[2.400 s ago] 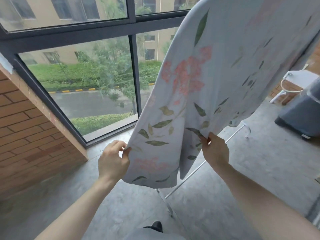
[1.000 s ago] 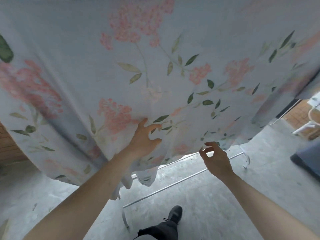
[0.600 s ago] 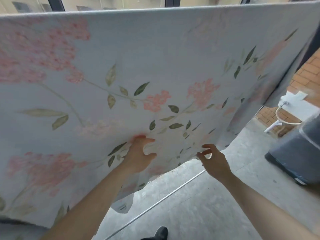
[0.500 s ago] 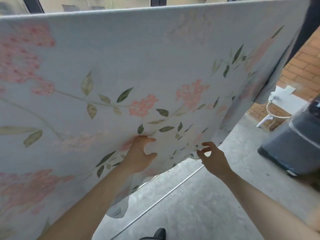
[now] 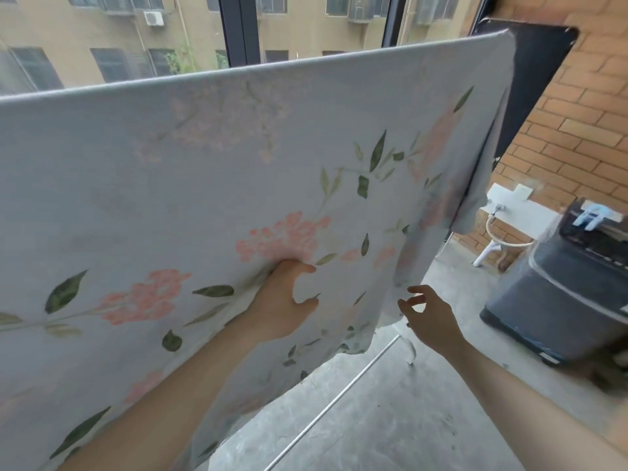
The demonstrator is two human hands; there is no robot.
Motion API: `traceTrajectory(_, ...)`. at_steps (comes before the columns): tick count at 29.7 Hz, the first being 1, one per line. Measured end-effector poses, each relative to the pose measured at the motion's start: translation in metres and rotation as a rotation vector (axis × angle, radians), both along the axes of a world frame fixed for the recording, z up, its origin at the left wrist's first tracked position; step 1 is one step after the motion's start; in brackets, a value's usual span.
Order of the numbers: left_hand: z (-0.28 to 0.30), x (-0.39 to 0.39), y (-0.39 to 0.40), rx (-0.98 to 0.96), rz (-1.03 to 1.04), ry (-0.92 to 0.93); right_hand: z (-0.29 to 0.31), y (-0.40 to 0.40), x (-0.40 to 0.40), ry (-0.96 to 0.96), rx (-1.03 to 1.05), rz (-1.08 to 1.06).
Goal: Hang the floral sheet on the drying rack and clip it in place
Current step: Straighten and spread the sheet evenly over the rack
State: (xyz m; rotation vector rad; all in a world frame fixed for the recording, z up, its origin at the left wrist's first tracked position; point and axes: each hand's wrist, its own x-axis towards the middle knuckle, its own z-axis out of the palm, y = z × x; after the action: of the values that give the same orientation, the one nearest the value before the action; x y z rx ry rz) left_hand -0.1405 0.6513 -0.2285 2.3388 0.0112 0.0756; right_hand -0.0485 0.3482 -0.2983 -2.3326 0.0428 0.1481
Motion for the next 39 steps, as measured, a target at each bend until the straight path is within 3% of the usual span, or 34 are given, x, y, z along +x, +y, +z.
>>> traceTrajectory(19, 0.078, 0.168, -0.181, 0.203, 0.086, -0.169, 0.087, -0.143, 0.213, -0.183, 0.163, 0.075)
traceTrajectory(26, 0.151, 0.235, -0.222, 0.282, 0.022, -0.339, 0.127, -0.162, 0.286, -0.350, 0.222, 0.060)
traceTrajectory(33, 0.241, 0.317, -0.244, 0.588, -0.005, -0.583, 0.196, -0.164, 0.343, -0.549, 0.315, 0.094)
traceTrajectory(39, 0.298, 0.377, -0.257, 0.667, 0.093, -0.516, 0.249, -0.155, 0.389, -0.662, 0.319, 0.144)
